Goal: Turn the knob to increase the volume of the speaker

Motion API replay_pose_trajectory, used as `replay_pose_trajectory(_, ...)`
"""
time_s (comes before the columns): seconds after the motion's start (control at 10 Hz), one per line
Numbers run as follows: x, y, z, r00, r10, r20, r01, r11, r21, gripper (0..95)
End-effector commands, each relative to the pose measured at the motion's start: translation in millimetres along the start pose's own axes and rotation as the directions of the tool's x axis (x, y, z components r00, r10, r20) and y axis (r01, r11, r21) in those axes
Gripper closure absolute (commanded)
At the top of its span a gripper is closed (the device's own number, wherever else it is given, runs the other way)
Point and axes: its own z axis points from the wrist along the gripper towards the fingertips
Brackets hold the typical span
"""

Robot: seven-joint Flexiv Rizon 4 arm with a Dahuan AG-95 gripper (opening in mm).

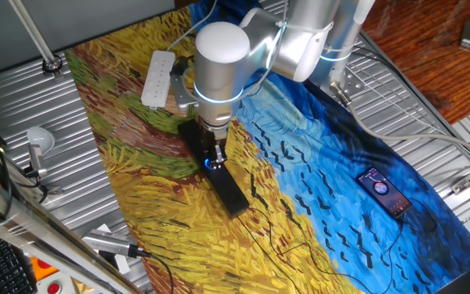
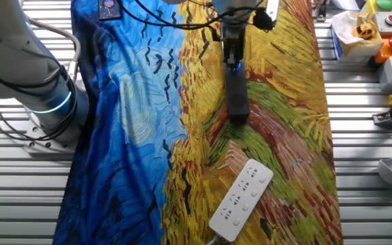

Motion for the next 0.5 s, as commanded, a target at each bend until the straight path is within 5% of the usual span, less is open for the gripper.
replay_pose_trajectory(0.1,0.2,0.6,-1.4,1.000,-0.018,-0.001,0.018,1.000,0.001,57.0)
replay_pose_trajectory(0.5,-0.3,0.7,-3.5,0.999,-0.051,0.000,0.051,0.999,0.001,57.0)
